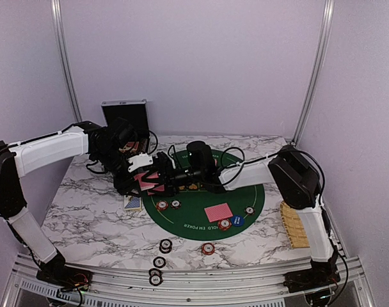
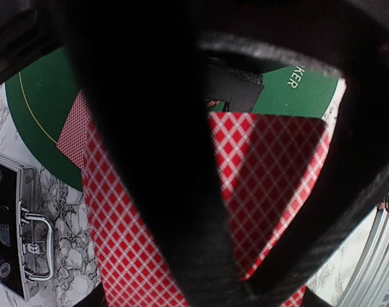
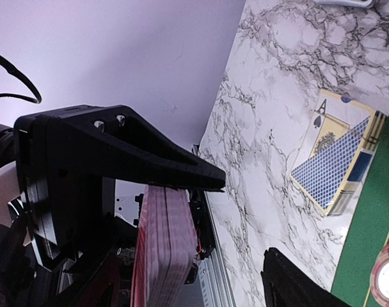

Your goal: Distribute texas hold em gaming equipment

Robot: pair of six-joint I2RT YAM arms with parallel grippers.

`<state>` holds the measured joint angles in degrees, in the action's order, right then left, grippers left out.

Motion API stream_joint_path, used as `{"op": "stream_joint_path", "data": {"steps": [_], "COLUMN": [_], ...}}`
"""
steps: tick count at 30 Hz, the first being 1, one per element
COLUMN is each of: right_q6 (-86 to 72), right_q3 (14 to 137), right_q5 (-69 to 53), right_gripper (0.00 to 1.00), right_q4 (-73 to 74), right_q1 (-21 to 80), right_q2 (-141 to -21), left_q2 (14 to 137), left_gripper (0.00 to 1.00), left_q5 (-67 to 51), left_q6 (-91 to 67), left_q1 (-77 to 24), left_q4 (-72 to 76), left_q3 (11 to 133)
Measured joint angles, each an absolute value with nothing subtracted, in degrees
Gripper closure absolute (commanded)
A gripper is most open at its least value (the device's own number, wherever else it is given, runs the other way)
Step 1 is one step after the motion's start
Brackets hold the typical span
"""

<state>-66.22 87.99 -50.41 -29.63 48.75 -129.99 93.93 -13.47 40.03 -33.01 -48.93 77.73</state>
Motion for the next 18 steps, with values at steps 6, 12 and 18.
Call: {"op": "stream_joint_path", "data": {"steps": [6, 12, 18], "right_q6": [-66.3, -63.3, -60.8], "right_q3": [90.5, 91.0, 88.7], "right_q5": [-50.5, -50.1, -49.6], "right_gripper": [0.26, 0.29, 0.37], "right_q4": [-28.6, -24.9, -22.2], "right_q1": [49.0, 48.6, 47.7], "right_q2": [-132.4, -132.1, -129.4], "left_q2": [93.9, 94.0, 94.0], "left_gripper": [1.00, 1.00, 1.00], "left_q5": [-13.5, -13.2, -13.2], "left_q6": [40.0, 40.1, 40.1], "left_q1": [-33.3, -33.3, -33.4], "left_q4": [-48.9, -49.3, -49.5], "left_q3": [77.7, 77.5, 77.4]}}
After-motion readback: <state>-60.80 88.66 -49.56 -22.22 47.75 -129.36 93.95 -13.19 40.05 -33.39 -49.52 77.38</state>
